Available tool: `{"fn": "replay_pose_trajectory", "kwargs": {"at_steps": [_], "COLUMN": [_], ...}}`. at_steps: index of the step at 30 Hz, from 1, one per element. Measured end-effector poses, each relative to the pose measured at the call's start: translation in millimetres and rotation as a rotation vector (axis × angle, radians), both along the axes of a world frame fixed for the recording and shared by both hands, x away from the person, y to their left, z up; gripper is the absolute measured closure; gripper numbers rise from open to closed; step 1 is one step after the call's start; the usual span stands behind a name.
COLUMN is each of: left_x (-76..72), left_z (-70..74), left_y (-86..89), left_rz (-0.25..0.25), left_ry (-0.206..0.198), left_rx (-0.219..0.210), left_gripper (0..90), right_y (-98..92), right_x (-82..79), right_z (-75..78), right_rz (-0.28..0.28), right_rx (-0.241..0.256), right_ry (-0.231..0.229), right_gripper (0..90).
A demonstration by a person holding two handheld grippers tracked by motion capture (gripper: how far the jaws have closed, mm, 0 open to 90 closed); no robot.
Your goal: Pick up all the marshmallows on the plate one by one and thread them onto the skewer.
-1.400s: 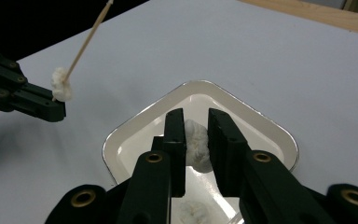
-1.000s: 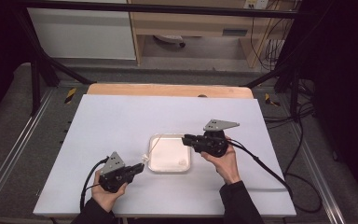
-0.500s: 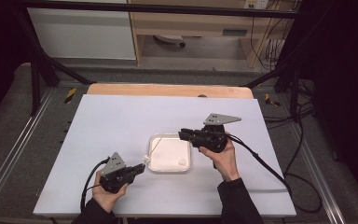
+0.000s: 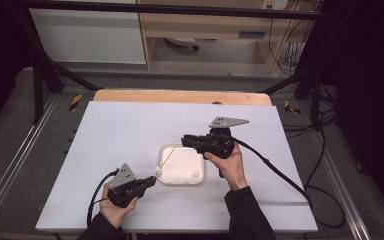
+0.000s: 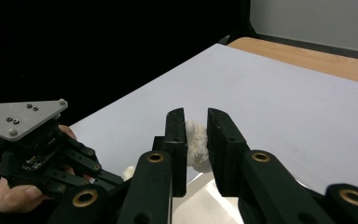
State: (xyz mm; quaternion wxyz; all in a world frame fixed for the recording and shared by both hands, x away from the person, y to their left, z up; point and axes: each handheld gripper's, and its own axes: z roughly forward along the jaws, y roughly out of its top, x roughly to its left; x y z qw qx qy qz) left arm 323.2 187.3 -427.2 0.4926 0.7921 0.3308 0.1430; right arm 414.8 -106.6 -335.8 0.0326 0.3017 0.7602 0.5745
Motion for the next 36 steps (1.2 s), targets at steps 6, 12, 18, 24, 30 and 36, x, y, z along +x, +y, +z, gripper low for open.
{"fn": "replay_pose_trajectory", "kwargs": {"at_steps": [6,12,18,24,30,36], "left_x": [-0.2,-0.1,-0.2,0.1,-1.1,-1.4], "left_z": [0.0,-0.2,0.0,-1.1,-1.1,-2.3], "left_y": [-0.8,-1.3,-1.4,-1.7,-0.2,0.6], "left_rz": [-0.012,-0.015,-0.023,-0.034,-0.019,-0.004], "left_ry": [-0.001,-0.003,-0.01,-0.019,-0.018,-0.019], "left_rx": [-0.005,-0.006,-0.009,-0.009,0.002,0.021], "left_gripper": [88.4,88.4,88.4,88.4,88.5,88.6], "right_y": [7.4,10.2,13.3,15.4,17.8,21.8], "right_x": [4.9,8.1,10.1,10.9,10.3,9.3], "right_z": [-3.6,-8.1,-12.2,-15.3,-18.2,-22.2], "right_rz": [0.017,0.026,0.046,0.062,0.073,0.082], "right_rx": [0.011,0.01,0.02,0.032,0.054,0.081], "right_ry": [0.025,0.045,0.07,0.094,0.106,0.126], "right_gripper": [78.6,78.5,78.6,78.9,79.4,80.1]}}
